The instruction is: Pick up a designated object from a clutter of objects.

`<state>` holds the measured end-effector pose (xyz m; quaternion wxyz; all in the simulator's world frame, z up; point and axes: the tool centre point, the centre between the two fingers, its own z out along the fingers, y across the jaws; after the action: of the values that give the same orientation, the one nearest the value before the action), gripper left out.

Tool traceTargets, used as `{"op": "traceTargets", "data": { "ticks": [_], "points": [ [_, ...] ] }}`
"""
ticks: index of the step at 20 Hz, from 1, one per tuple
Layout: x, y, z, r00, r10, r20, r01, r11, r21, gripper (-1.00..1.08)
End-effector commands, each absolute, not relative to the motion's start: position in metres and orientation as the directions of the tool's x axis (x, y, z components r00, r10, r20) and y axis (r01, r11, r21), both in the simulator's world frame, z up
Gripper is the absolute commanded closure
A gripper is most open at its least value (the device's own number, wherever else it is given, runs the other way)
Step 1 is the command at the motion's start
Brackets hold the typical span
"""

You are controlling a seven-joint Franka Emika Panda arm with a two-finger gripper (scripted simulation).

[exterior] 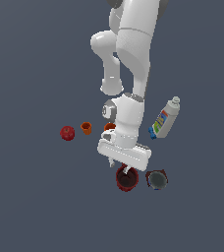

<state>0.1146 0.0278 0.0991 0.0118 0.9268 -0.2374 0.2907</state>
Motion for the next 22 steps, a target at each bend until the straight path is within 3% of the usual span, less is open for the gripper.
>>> {"op": "traceTargets", "data": {
  "ticks": [1, 19, 20, 22],
  "points": [
    [0.115, 0.028, 0.099, 0.713, -0.435, 0.551, -0.447, -0.886, -0.121, -0.20],
    [0.131, 0.024, 0.073, 0.712, -0.435, 0.552, -0.447, -0.886, -0.122, -0.20],
    [0.131, 0.024, 0.073, 0.712, -0.435, 0.552, -0.447, -0.886, -0.122, 1.08],
    [0.131, 0.024, 0.073, 0.712, -0.435, 0.552, -0.447, -0.886, -0.122, 1.08]
  ]
}}
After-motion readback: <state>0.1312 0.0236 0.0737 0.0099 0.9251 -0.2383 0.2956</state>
